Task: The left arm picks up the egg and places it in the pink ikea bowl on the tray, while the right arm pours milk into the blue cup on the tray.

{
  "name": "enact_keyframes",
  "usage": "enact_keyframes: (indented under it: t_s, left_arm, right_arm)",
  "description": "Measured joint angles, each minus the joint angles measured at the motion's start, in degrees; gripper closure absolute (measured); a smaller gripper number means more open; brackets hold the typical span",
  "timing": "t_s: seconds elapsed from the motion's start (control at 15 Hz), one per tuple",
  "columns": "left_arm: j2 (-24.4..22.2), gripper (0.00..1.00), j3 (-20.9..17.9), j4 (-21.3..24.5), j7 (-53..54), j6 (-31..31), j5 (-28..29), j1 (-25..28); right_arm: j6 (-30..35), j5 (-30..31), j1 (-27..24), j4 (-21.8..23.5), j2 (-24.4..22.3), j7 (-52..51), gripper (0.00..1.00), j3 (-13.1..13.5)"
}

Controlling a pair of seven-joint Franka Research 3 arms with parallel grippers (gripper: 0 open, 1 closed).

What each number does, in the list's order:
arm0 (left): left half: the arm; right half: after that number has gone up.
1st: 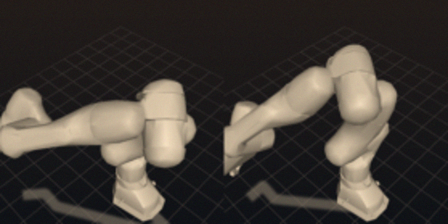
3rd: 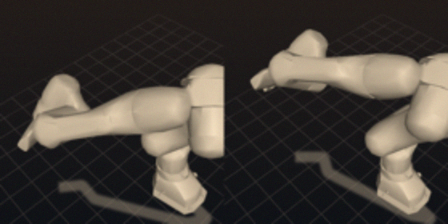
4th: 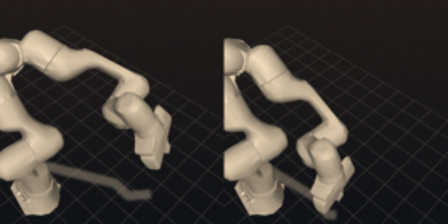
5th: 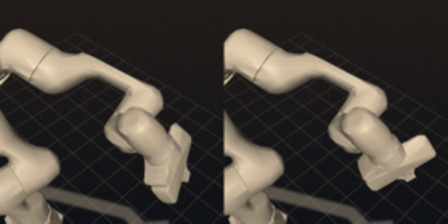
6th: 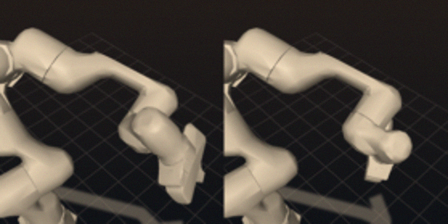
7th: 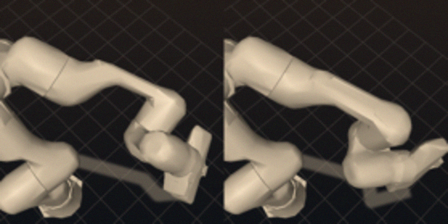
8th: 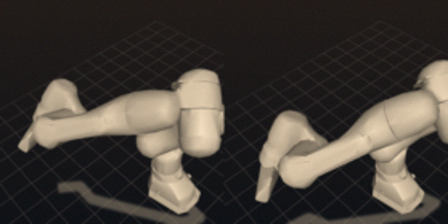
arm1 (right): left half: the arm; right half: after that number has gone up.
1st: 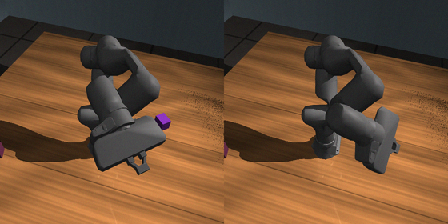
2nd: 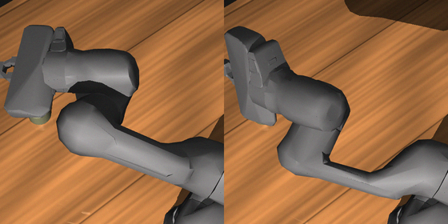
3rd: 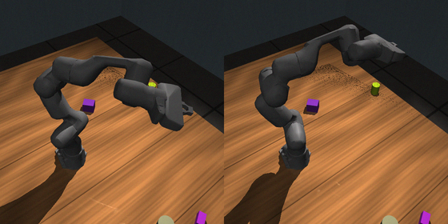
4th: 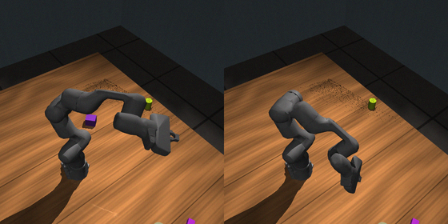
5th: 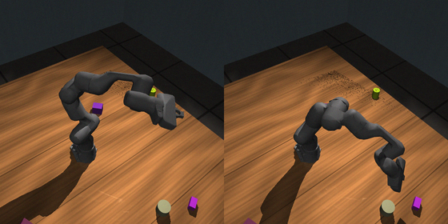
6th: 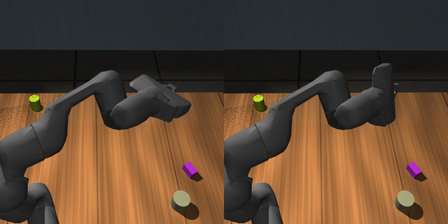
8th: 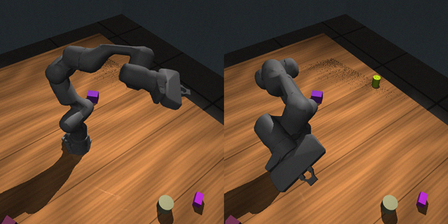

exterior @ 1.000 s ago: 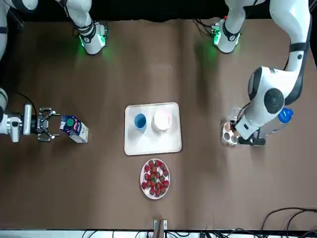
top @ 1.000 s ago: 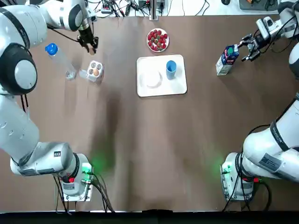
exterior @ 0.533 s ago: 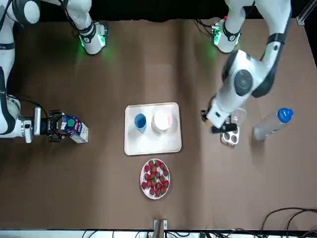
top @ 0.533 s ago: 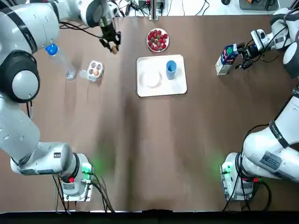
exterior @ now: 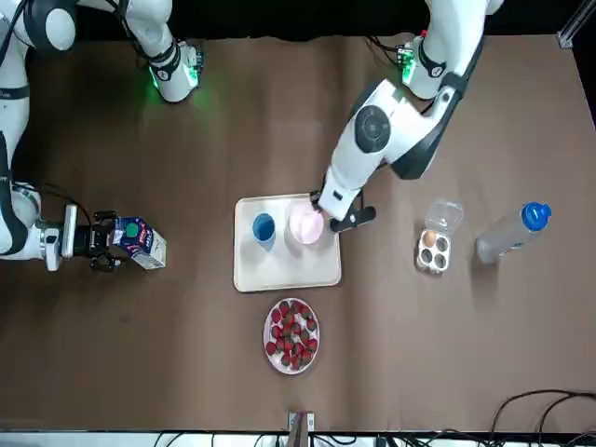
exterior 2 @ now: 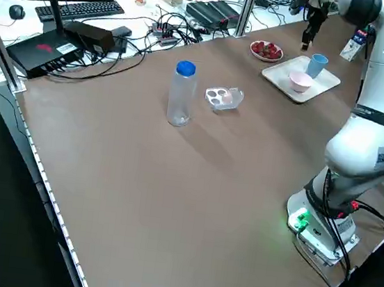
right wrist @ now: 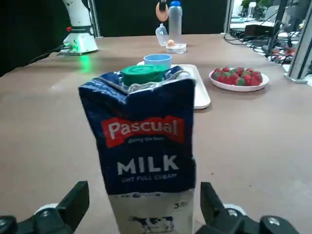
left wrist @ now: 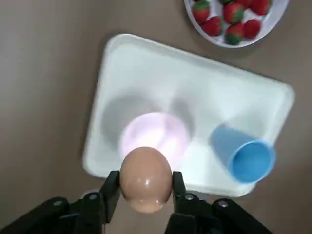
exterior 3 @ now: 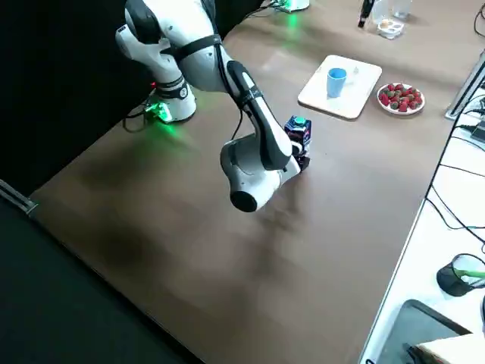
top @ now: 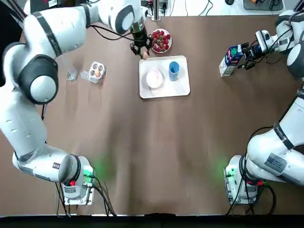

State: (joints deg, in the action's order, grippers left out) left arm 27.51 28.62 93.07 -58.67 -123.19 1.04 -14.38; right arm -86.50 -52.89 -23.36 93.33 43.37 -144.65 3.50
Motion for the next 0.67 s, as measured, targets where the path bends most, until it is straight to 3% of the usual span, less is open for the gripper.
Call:
enact_keyframes:
  t_s: [0.2, 0.67]
  left_arm:
    - [4.60, 0.52, -0.11, -1.25, -3.89, -6.58, 0.00, -2.35]
    - [10.84, 0.52, -0.31, -1.55, -4.75, -7.67, 0.00, -5.49]
  right_arm:
    - [0.00, -0.24, 0.03, -0.14, 0.28, -0.71, 0.00, -0.16]
    - [-0.06, -0.47, 0.07, -0.21, 0.95, -1.58, 0.01, -0.30]
